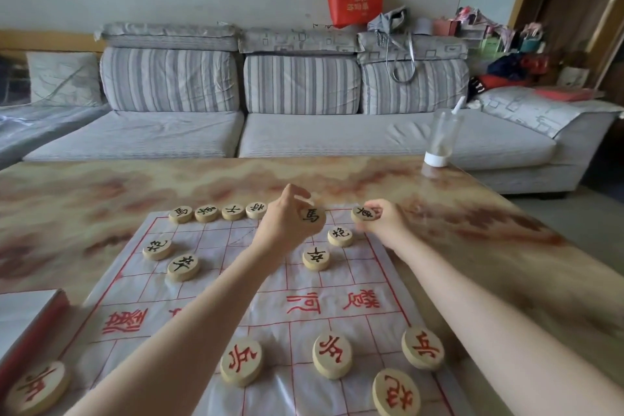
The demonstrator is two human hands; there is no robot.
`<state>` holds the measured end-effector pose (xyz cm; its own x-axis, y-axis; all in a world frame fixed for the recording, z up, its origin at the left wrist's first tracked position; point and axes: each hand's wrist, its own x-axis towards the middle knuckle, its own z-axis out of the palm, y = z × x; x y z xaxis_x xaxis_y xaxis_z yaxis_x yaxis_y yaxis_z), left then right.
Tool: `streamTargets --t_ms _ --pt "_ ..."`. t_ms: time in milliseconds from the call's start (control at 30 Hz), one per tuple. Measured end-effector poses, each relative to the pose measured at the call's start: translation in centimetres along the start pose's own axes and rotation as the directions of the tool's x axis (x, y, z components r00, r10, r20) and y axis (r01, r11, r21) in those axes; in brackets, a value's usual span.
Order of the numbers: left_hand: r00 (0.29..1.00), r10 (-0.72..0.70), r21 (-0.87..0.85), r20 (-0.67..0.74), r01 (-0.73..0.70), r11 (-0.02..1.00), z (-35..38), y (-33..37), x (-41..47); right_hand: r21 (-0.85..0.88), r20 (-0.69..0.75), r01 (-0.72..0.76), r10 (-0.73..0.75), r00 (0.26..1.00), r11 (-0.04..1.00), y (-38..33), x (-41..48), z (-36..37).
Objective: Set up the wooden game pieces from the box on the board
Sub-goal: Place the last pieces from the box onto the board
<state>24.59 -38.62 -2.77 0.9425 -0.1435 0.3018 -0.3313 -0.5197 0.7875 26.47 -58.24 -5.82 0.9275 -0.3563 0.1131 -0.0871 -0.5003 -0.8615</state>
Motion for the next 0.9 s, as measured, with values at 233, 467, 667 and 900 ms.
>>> streamTargets --t_ms 233,467,667,900 --pt "0.995 0.093 0.273 -0.024 -0.083 0.958 3.6 -1.8 6.4 -0.152 0.0 0.03 -0.03 1.0 0.988 0.1 4.9 1.9" --pt "0.99 0.101 0.432 0.095 -0.132 0.892 6.7 -2.8 10.4 -0.228 0.0 0.006 -0.006 1.0 0.974 1.3 7.0 3.2" --pt "0.98 0.089 0.537 0.178 -0.173 0.825 8.1 -4.0 11.7 -0.206 -0.006 0.0 -0.001 1.0 0.979 2.1 7.6 3.4" --pt "0.978 0.046 0.588 0.204 -0.16 0.793 8.0 -4.0 11.5 -0.139 -0.011 0.025 -0.027 1.0 0.99 2.4 7.0 3.1"
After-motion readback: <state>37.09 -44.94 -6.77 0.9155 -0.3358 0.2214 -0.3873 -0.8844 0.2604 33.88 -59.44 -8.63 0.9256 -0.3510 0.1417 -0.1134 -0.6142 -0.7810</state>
